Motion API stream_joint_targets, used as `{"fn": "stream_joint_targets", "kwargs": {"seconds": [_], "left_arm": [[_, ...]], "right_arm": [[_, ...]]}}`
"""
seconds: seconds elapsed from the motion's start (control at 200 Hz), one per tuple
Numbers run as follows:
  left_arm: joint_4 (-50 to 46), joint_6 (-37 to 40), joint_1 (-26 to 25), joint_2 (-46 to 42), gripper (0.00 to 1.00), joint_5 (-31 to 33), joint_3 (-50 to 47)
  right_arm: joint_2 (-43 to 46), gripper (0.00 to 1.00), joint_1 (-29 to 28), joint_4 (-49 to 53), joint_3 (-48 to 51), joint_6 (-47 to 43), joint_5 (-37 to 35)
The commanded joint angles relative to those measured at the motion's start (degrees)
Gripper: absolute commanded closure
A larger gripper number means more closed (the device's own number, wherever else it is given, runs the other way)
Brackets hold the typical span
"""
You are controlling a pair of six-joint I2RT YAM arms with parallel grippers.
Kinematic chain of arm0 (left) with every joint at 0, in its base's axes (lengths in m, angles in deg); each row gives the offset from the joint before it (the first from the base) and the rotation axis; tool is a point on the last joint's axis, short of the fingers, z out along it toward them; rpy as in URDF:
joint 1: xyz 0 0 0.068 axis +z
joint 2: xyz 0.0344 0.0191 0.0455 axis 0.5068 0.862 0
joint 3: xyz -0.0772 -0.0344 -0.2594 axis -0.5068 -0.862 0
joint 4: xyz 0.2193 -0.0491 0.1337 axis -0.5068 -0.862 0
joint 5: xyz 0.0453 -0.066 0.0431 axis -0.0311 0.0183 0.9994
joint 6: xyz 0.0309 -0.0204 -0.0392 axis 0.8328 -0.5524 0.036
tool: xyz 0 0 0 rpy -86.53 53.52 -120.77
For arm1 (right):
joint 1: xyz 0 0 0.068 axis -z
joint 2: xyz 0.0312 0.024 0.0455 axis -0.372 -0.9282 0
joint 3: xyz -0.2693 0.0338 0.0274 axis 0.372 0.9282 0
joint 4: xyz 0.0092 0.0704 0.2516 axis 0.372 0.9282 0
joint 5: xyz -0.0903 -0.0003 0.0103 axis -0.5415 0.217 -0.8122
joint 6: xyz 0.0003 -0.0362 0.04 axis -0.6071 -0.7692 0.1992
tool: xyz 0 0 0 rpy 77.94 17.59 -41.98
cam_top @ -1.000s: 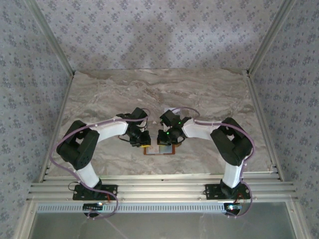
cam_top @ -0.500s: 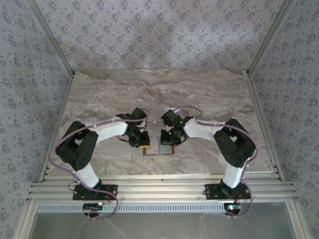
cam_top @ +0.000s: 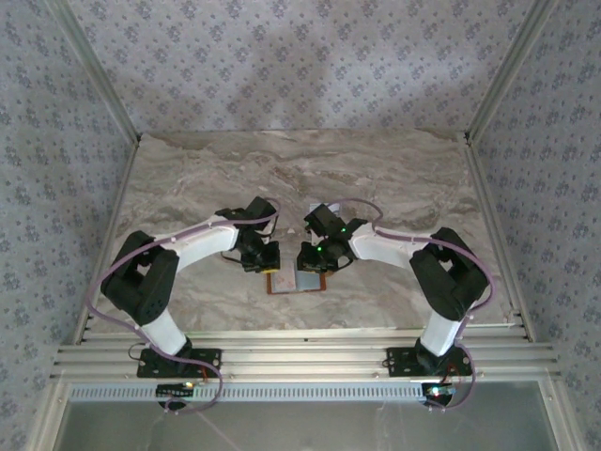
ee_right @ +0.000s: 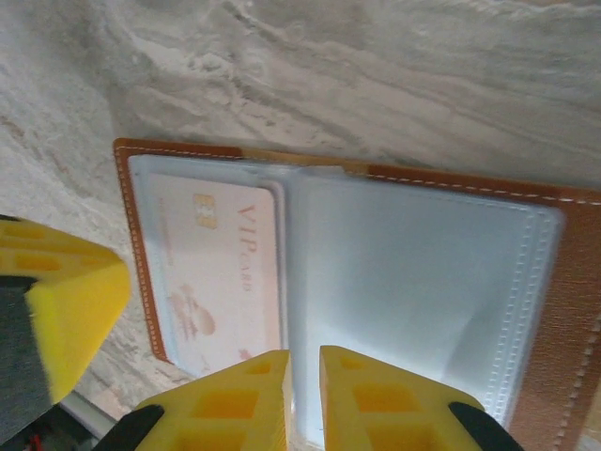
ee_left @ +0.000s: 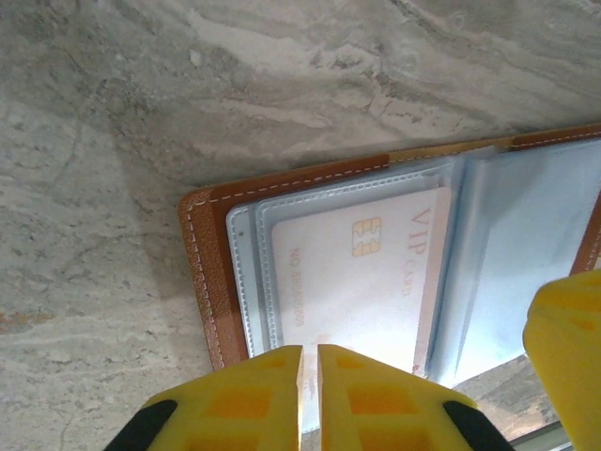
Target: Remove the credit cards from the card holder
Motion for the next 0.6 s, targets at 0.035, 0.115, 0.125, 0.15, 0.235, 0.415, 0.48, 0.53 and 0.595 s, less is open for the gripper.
{"fn": "stream_joint_targets", "kwargs": {"seconds": [0.035,0.115,0.125,0.15,0.235,0.415,0.48,0.53,0.595], "left_arm": [[-0.83,1.16,-0.11,2.15,0.89,0.54,-0.17],[-0.62,1.39,-0.05,2.57,0.9,1.05,-1.06],[-0.54,1.43,-0.05,2.62,0.9,1.12,-1.18],[-0.51,1.53,-0.1,2.77,0.9,1.17,-1.35],[-0.02,1.55,-0.05,3.3,0.9,1.17,-2.09],[0.44,1.47,-0.09,3.32,0.9,1.17,-3.03],[0.54,1.46,-0.1,3.18,0.9,1.26,-3.13],[0.4,1.46,-0.09,3.13,0.9,1.27,-3.18],[0.32,1.43,-0.08,3.09,0.9,1.33,-3.15]], "right_arm": [[-0.98,0.83,-0.42,-3.06,-1.2,1.88,3.99],[-2.09,0.82,-0.59,-4.9,-1.55,2.29,5.49],[-2.22,0.82,-0.6,-5.02,-1.59,2.29,5.59],[-2.59,0.81,-0.64,-5.44,-1.73,2.38,5.93],[-4.19,0.81,-0.79,-5.62,-2.45,2.31,6.57],[-7.01,0.8,-0.73,-6.05,-2.92,2.04,6.25],[-7.94,0.8,-0.65,-6.25,-2.9,1.93,6.45],[-8.35,0.8,-0.71,-6.25,-2.83,1.89,6.25],[-8.36,0.8,-0.73,-5.06,-2.82,1.46,4.85]]}}
